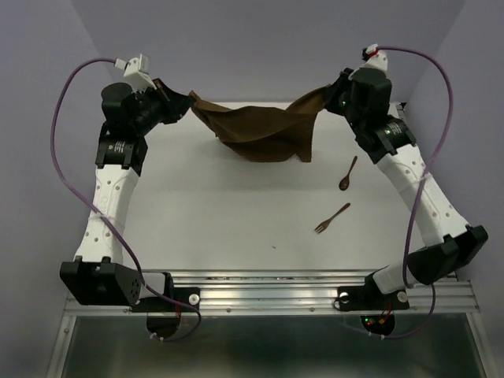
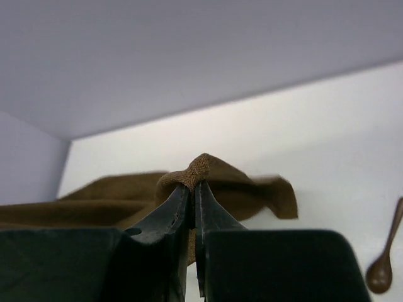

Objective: Fold the napkin into a case and place the utensils inside
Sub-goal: Flatten out the crumpled napkin at the center of the board.

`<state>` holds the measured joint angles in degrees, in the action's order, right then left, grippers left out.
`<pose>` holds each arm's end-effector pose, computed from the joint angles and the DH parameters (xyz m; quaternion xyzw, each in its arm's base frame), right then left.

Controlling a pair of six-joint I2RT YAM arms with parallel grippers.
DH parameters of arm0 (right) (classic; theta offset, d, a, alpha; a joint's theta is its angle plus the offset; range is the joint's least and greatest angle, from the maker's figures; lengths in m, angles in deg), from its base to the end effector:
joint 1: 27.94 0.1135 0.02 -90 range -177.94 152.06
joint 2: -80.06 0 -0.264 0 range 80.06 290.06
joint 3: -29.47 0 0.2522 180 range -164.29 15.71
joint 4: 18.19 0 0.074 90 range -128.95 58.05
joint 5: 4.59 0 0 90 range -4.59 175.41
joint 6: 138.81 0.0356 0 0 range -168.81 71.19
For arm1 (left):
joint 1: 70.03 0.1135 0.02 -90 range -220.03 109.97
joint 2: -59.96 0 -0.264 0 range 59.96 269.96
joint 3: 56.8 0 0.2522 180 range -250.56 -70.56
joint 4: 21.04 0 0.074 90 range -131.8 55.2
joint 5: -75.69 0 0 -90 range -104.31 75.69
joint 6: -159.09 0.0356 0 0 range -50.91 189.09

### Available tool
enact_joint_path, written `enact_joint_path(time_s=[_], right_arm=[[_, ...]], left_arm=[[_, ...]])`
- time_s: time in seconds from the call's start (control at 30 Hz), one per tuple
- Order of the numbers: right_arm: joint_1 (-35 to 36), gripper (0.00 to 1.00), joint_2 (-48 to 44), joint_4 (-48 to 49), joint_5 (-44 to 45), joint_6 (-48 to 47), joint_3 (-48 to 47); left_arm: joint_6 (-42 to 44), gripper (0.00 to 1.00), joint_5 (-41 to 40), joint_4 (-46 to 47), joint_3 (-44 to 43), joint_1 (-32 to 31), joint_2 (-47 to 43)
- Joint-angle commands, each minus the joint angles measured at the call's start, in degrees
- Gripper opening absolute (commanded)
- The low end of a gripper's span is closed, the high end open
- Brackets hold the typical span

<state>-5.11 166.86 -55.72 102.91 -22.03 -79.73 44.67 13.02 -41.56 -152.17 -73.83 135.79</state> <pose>0.3200 0.1231 0.4450 0.1195 0.7811 0.1424 0.5960 0.2969 -0.0361 0.4520 0.0389 0.7114 -0.3295 0.6196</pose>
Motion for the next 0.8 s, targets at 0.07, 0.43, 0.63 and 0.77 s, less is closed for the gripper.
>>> enact_joint_path(time_s=[0.07,0.43,0.63,0.77], right_arm=[[0.46,0.01,-7.52,5.57,1.66,-2.79,-6.43],[0.46,0.01,-19.20,9.18,2.98,-5.08,-9.50],[0.46,0.01,-25.45,10.32,-1.67,-3.41,-6.70],[0.46,0.01,-27.92,10.41,-0.19,-2.53,-2.75]], left_arm=[[-5.72,0.00,9.40,9.22,-6.63,2.03,-5.34],[-6.69,0.00,8.71,9.05,-11.03,3.26,-13.33],[-4.14,0.00,5.99,6.85,-14.72,3.26,-19.30],[-1.07,0.00,0.98,6.85,-12.11,3.26,-22.74]])
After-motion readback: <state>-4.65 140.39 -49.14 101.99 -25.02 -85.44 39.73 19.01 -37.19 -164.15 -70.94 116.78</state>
